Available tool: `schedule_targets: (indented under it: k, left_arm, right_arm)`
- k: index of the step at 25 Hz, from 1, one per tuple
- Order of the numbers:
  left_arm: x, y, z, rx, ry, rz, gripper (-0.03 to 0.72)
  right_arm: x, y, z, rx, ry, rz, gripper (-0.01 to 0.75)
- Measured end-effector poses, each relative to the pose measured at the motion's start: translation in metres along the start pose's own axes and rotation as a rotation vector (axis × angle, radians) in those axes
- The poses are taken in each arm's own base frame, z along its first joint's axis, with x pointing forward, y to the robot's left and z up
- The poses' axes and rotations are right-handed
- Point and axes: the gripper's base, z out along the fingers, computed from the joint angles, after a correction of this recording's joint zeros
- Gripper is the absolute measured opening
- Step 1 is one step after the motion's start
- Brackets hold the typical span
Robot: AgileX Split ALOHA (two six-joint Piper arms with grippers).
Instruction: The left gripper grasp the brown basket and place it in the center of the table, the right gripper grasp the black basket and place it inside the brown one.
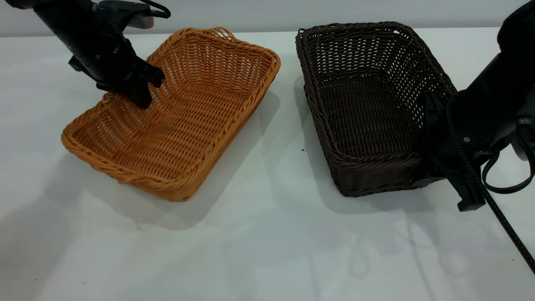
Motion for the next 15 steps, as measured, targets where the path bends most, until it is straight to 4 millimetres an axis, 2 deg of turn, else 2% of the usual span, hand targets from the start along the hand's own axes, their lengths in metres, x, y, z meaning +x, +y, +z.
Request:
schedule_targets:
  k: [6,9,12,15]
  left_arm:
    - [-0.001,0.000,0.000,-0.005,-0.013,0.004,0.090]
    - [-0.002,0.001,0.001,-0.008,-0.023,0.049,0.090]
    - [-0.004,0.001,0.001,-0.014,-0.044,0.138,0.090]
    - [-0.005,0.001,0.002,-0.024,-0.059,0.296,0.090]
  right_arm:
    - [-0.002,0.001,-0.001,-0.004,0.001,0.006,0.087]
    - [-0.008,0.007,-0.008,-0.032,0.002,0.001,0.087]
    - [-0.024,0.017,-0.021,-0.083,-0.001,-0.025,0.087]
    - [-0.050,0.030,-0.041,-0.161,0.002,-0.110,0.087]
